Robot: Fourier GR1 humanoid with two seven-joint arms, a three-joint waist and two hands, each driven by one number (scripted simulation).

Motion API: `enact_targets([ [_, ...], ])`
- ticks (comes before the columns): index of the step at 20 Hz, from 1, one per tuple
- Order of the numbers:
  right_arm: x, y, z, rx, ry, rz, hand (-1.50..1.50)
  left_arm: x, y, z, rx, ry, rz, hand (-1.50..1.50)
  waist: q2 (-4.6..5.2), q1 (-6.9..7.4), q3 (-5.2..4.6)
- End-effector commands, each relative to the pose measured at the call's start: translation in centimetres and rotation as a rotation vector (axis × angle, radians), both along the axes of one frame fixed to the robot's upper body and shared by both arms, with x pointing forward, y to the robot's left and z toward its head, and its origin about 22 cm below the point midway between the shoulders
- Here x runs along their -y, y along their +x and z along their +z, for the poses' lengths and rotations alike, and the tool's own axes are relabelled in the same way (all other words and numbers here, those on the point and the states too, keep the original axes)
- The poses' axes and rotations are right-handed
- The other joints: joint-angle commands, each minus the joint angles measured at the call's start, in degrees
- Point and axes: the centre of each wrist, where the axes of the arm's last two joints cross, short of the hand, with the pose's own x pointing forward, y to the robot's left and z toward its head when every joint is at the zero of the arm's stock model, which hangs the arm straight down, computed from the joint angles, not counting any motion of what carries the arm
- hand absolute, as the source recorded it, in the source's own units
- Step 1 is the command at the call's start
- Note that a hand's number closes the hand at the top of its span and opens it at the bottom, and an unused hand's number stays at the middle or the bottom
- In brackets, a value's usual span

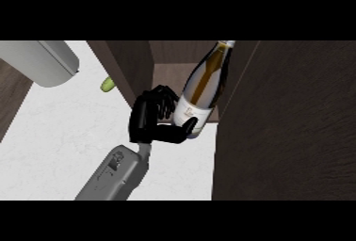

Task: Pick up the wine, place it into the cabinet and close the cabinet

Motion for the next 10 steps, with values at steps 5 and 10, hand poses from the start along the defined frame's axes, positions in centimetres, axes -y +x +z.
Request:
enact_targets([
  [5, 0.8, 1.7, 1.1, 0.004, -0.002, -0.001, -1.5, 1.0, -0.6, -2.6, -0.05, 0.012, 0.027, 1.5, -0.02, 0.34, 0.0],
  [10, 0.6, 1.5, 1.4, 0.009, 0.01, 0.001, -1.5, 2.6, -1.1, -3.9, -0.104, 0.012, 0.041, 1.5, 0.01, -0.05, -0.01],
])
